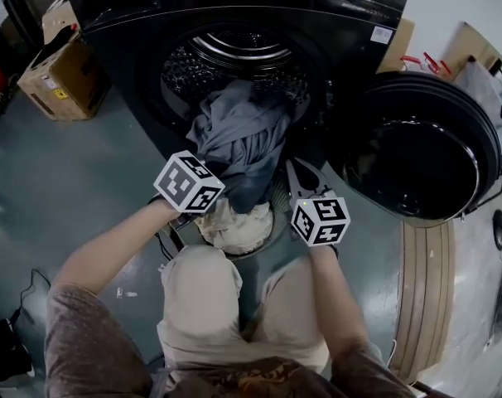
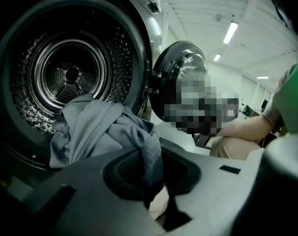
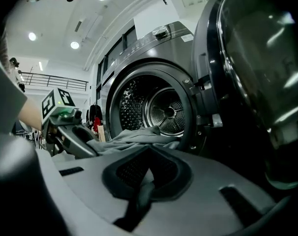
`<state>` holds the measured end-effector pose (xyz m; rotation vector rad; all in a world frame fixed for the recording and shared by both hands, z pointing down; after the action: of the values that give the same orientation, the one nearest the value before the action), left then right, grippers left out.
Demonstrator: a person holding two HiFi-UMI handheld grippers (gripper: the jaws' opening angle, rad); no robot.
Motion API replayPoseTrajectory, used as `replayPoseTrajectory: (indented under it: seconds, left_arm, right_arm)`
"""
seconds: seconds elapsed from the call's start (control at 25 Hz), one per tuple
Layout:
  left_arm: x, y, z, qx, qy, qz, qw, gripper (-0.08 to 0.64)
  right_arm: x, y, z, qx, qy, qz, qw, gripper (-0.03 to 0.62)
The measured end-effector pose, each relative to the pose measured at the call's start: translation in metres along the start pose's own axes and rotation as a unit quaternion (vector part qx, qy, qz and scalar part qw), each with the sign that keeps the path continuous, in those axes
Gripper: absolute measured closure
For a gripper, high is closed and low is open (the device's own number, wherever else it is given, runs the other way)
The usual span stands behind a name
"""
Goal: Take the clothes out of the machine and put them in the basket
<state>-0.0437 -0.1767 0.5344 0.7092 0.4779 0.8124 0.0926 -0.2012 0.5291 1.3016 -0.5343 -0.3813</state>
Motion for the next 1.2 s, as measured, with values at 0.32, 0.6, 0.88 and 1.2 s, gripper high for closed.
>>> replayPoseTrajectory:
  seconds: [0.32, 0.6, 0.88, 1.2]
  left_arm:
    - [0.014, 0.013, -0.013, -0.003, 0.013, -0.022, 0.9997, 0.492]
    - [-0.014, -0.01, -0.018, 0.058, -0.068, 0.01, 0.996, 0.268]
    - [-0.089, -0.04, 0.009, 0.076, -0.147, 0.014, 0.9862, 0.232]
    - [-0.15, -0.067, 0.067, 0.05, -0.177, -0.007, 0.9829, 0.16]
  right_arm:
    - [0.0, -0.001, -0.001, 0.003, 0.0, 0.003, 1.0, 0.597]
    - [0.0, -0.003, -0.006, 0.006, 0.002, 0.003, 1.0, 0.597]
    - [0.0, -0.006, -0.012, 0.008, 0.007, -0.002, 1.0, 0.597]
    - [0.006, -0.008, -0.019, 0.007, 0.023, -0.004, 1.0, 0.597]
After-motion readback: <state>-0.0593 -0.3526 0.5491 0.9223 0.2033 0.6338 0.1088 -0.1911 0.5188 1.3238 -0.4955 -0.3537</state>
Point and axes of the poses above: the fingertips, and each gripper's own axes: z forward along the fingers, x to its right, y out of its underside, the point moved 3 cm from there along -z, backward along the fingers, and after that the axes turned 2 degrees about -x, right-handed, at the moved point
